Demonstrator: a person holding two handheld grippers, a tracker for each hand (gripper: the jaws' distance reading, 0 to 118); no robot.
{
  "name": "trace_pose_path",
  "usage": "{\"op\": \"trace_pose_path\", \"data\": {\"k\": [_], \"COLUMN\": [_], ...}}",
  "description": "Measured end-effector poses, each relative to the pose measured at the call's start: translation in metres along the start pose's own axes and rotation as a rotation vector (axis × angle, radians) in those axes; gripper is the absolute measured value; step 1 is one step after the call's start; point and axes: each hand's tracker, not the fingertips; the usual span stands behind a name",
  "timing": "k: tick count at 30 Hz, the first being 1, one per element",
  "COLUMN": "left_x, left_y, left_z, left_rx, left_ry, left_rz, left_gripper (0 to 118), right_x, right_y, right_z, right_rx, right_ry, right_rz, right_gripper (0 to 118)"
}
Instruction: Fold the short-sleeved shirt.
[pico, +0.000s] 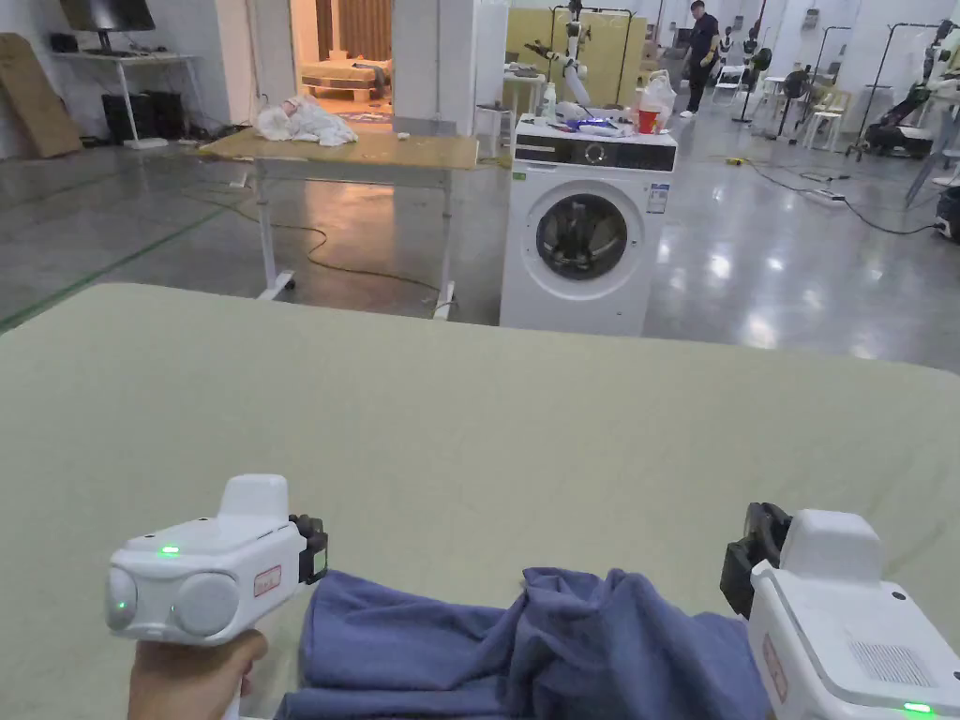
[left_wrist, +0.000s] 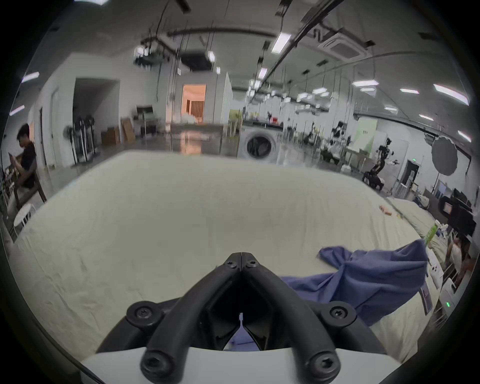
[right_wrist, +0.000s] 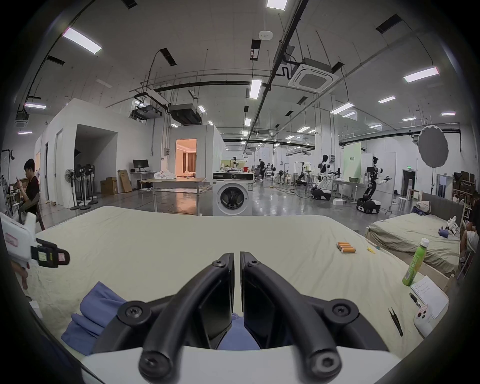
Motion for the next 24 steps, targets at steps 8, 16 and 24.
{"op": "trace_pose_path", "data": {"k": [8, 16, 24], "left_x": [-0.018, 0.002, 0.032], "left_y": [0.009, 0.0, -0.004], "left_z": [-0.09, -0.132, -0.114], "left_rx": [-0.319, -0.456, -0.412], "left_ry": [-0.022, 0.026, 0.031], "left_rz": [0.055, -0.009, -0.189], "left_gripper": [35, 48, 1], "right_x": [0.019, 0.046, 0.07], "right_y": [-0.02, -0.035, -0.049], "right_z": [-0.014, -0.024, -0.082], "right_rx": [-0.069, -0.137, -0.354], "right_ry": [-0.042, -0.099, -0.065], "right_rz": [-0.006, 0.009, -0.006], "right_gripper": [4, 4, 16]}}
